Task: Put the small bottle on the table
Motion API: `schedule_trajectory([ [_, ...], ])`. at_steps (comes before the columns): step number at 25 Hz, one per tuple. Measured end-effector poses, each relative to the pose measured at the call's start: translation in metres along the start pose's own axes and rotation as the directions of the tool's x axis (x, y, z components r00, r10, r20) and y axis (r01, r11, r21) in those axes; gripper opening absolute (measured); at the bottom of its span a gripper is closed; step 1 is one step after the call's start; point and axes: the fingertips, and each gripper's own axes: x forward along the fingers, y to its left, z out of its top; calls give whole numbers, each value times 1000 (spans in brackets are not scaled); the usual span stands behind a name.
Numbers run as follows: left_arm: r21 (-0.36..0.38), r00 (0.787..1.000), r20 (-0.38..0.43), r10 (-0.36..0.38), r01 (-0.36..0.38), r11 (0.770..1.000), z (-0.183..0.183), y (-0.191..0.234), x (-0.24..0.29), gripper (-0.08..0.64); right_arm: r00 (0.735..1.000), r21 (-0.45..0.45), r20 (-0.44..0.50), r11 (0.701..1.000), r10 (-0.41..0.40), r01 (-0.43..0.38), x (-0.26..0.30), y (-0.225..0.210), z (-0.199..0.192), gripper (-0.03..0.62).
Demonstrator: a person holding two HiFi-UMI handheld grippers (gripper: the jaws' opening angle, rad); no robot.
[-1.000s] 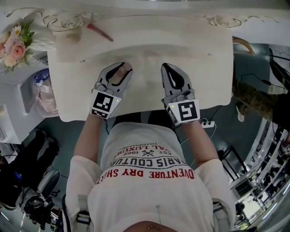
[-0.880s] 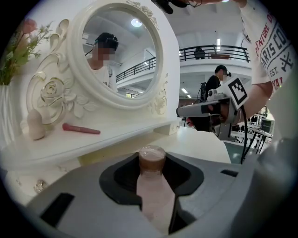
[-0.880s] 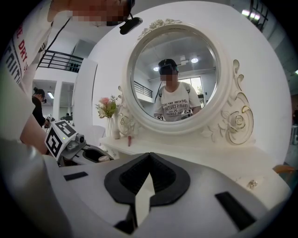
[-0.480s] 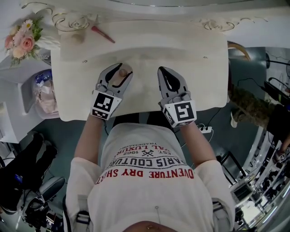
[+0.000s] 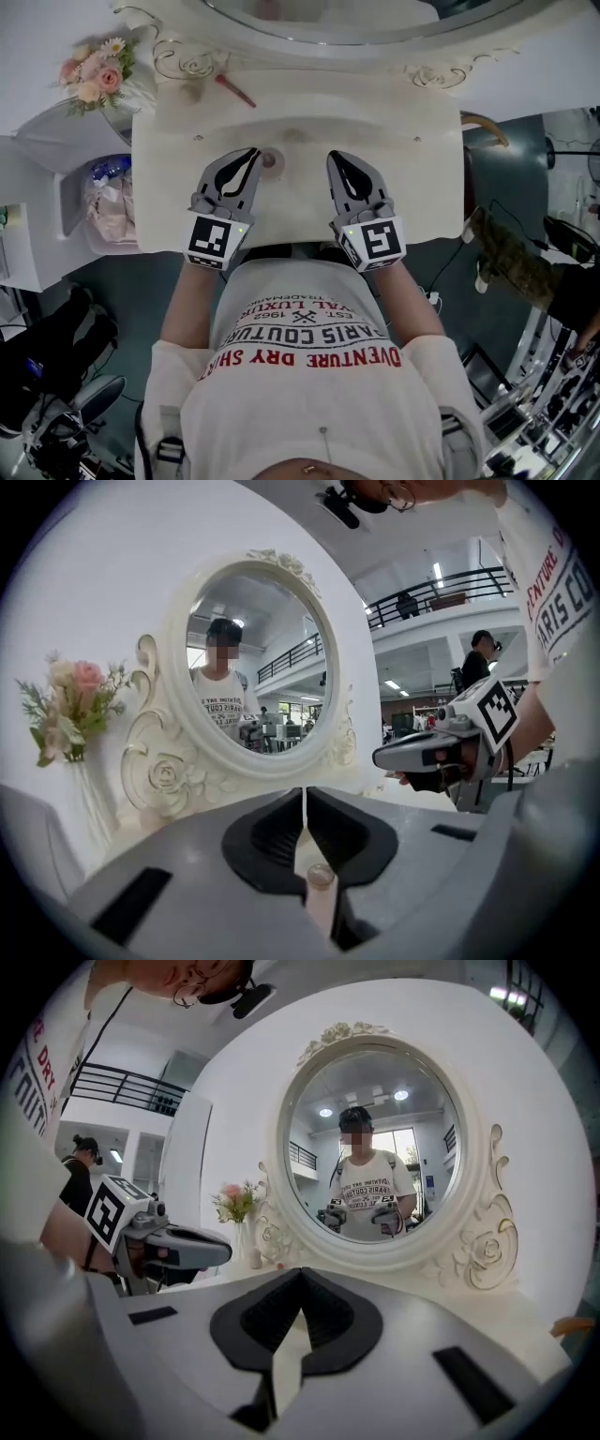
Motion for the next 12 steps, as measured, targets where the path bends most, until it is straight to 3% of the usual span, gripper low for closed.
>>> schedule_trajectory([
  [12, 35, 994, 65, 89, -92, 995, 59, 24, -49, 8, 995, -31, 97, 1000, 7, -4, -7, 20, 48, -2],
])
